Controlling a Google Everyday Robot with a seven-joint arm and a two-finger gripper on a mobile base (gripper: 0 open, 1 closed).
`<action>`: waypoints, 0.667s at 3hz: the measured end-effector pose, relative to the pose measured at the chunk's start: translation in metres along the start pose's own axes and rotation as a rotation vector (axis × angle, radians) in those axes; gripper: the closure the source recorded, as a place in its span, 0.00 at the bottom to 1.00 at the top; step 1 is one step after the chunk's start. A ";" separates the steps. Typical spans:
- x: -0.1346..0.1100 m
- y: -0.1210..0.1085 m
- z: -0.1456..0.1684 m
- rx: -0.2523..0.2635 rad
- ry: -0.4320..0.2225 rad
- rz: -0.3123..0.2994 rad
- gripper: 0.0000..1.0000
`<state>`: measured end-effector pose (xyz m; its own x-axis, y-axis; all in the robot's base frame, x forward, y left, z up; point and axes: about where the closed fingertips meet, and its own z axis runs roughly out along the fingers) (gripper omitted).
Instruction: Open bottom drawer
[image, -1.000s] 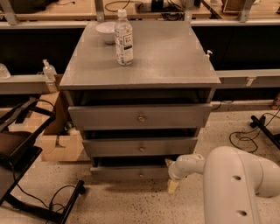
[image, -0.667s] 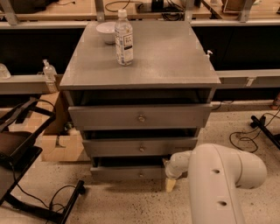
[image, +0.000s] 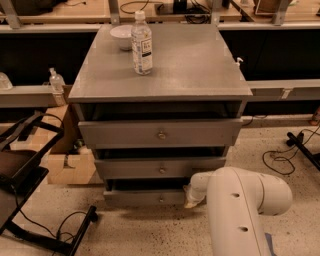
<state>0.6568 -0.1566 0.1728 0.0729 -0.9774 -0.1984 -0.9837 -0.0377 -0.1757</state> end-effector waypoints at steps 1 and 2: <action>-0.001 -0.001 -0.003 0.000 0.000 0.000 0.77; -0.001 -0.001 -0.005 0.000 0.000 0.000 0.99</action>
Offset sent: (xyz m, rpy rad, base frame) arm -0.1059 -0.0406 0.0326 -0.0601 0.0655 -0.1630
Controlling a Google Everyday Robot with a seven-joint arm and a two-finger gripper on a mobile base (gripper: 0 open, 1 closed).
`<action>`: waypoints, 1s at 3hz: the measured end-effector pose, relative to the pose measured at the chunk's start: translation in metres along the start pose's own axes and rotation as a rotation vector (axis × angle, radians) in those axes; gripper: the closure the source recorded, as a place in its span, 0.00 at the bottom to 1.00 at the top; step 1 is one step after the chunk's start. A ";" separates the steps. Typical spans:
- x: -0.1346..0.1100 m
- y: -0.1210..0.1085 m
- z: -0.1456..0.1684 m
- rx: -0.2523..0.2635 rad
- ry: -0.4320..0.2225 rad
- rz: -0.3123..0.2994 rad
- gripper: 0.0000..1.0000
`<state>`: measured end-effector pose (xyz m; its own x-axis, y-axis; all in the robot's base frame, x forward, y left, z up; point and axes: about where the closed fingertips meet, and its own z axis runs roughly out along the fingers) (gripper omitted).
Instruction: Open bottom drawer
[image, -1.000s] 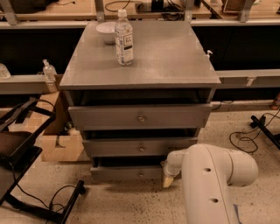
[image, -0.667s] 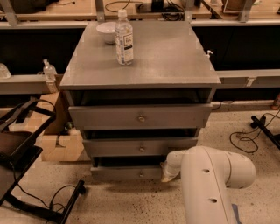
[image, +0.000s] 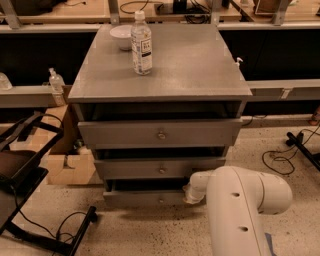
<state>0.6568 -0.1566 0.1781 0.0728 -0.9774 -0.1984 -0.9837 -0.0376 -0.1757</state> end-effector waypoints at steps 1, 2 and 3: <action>0.000 0.000 0.000 0.000 0.000 0.000 1.00; 0.000 0.000 -0.001 0.000 0.000 0.000 1.00; 0.000 0.000 -0.001 0.000 0.000 0.000 1.00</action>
Offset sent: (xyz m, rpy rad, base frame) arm -0.2177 -0.0373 0.0430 -0.0301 0.2277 -0.1220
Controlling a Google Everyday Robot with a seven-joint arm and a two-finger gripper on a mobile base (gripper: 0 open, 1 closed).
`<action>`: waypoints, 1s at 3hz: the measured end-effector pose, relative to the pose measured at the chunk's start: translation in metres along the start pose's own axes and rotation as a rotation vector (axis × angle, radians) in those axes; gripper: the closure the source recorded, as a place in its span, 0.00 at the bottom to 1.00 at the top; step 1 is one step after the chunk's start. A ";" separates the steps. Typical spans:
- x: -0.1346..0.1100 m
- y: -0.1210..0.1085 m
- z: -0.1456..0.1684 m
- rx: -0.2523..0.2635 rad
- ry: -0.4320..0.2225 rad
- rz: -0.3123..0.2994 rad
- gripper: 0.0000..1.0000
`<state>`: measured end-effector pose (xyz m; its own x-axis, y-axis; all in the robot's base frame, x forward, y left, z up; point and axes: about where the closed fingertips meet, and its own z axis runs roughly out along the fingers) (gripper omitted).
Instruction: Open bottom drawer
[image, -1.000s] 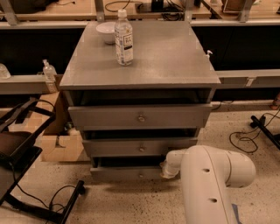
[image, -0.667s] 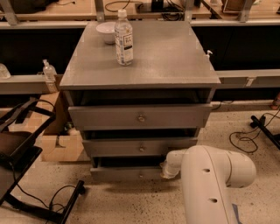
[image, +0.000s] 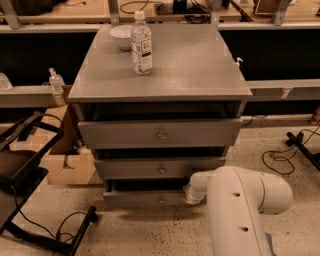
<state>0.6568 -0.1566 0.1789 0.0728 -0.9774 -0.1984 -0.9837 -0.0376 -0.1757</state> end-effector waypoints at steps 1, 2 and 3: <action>0.000 0.000 0.000 0.000 0.000 0.000 1.00; 0.000 0.000 0.000 0.000 0.000 0.000 1.00; 0.000 0.000 0.000 0.000 0.000 0.000 1.00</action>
Offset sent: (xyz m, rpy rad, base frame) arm -0.2603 -0.0546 0.1068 -0.1167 0.2516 -0.0640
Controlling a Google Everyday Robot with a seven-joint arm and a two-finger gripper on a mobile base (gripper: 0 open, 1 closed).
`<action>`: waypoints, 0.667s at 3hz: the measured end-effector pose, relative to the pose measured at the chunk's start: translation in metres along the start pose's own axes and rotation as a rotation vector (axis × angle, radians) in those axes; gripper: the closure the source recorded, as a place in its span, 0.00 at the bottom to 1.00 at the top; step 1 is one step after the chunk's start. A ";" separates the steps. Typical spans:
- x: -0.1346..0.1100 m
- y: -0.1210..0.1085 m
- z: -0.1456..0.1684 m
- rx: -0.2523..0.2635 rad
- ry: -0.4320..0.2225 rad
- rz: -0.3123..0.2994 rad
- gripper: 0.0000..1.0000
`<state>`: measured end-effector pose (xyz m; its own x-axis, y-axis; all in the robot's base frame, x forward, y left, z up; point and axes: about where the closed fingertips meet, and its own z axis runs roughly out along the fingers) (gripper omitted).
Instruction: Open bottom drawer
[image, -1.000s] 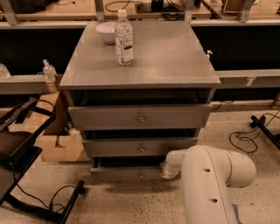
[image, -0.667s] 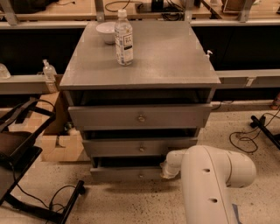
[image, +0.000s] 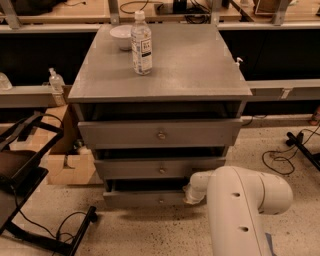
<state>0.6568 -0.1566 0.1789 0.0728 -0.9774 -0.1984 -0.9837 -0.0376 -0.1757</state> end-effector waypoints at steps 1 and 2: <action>0.000 0.000 0.000 0.000 0.000 0.000 1.00; 0.000 0.000 0.000 0.000 0.000 0.000 1.00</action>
Offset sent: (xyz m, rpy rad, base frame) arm -0.2756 -0.0452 0.1246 -0.0028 0.2948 0.1094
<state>0.6568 -0.1566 0.1789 0.0728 -0.9774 -0.1984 -0.9837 -0.0376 -0.1756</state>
